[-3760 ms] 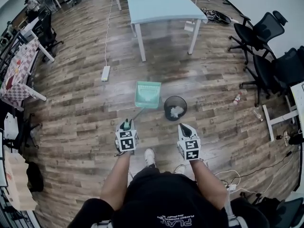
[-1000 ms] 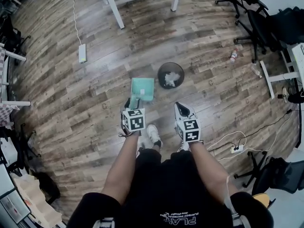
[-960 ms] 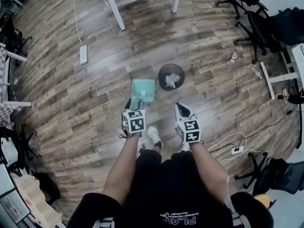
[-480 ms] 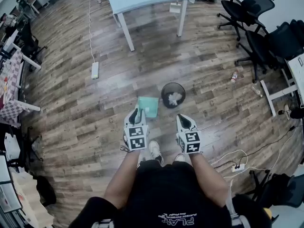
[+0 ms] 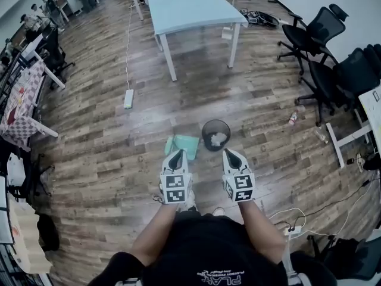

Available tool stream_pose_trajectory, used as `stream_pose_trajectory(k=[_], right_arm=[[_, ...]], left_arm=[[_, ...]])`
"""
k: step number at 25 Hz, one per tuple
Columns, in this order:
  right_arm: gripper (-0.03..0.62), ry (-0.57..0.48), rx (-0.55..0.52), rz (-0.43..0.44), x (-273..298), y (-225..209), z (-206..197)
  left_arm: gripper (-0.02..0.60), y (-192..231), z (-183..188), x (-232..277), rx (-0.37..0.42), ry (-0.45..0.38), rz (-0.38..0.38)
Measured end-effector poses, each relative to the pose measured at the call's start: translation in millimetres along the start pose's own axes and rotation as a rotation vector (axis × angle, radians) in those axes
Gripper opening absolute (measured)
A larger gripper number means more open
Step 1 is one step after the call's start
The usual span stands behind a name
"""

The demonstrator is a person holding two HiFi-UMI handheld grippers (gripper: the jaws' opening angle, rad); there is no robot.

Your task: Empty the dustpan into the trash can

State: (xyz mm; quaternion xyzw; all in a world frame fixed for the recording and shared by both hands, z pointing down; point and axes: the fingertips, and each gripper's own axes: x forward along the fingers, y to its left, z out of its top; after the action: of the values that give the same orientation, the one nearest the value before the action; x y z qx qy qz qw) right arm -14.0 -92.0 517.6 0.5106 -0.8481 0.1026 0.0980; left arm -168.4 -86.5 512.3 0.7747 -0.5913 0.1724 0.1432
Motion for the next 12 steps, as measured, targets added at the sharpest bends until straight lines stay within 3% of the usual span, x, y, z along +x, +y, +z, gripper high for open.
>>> stream_pose_trajectory(k=[7,12], right_arm=[[0.018,-0.156,-0.118,0.021,-41.2,15.6,54.8],[0.018,-0.207,-0.159,0.042,-58.6,22.4,72.9]], left_arm=[[0.023,-35.6,27.4,-29.8,0.009,-0.100,-0.023],[0.023,-45.6,30.0,-43.2,0.022,-0.107,-0.011]])
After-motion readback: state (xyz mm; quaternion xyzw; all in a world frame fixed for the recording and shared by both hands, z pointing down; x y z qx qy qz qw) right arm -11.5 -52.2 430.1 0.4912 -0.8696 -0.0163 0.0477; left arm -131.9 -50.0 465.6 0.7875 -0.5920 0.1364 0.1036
